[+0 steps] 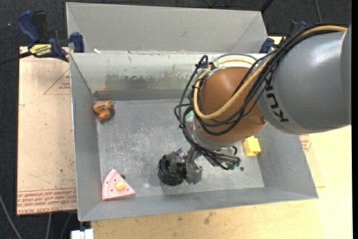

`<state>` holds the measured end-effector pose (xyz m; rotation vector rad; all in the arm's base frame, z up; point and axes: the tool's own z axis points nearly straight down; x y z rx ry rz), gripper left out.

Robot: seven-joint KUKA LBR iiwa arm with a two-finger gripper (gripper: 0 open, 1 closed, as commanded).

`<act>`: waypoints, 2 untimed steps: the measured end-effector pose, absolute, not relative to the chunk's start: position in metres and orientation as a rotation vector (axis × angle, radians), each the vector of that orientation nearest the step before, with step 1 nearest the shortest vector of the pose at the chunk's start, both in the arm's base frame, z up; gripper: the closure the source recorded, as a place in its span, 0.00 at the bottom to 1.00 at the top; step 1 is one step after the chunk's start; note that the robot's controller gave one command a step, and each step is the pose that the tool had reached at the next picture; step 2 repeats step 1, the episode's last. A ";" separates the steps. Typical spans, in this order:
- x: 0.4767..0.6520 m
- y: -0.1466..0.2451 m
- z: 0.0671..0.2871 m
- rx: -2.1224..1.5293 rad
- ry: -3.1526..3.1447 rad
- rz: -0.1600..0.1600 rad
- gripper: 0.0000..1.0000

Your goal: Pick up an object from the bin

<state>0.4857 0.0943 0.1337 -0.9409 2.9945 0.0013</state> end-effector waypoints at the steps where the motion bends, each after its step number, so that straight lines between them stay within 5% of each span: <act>1: 0.486 0.094 0.140 -0.941 2.996 0.001 1.00; 2: 0.486 0.094 0.140 -0.941 2.996 0.001 1.00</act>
Offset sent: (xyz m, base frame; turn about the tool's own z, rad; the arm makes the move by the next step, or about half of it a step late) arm 0.0002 -0.0001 0.0369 0.0000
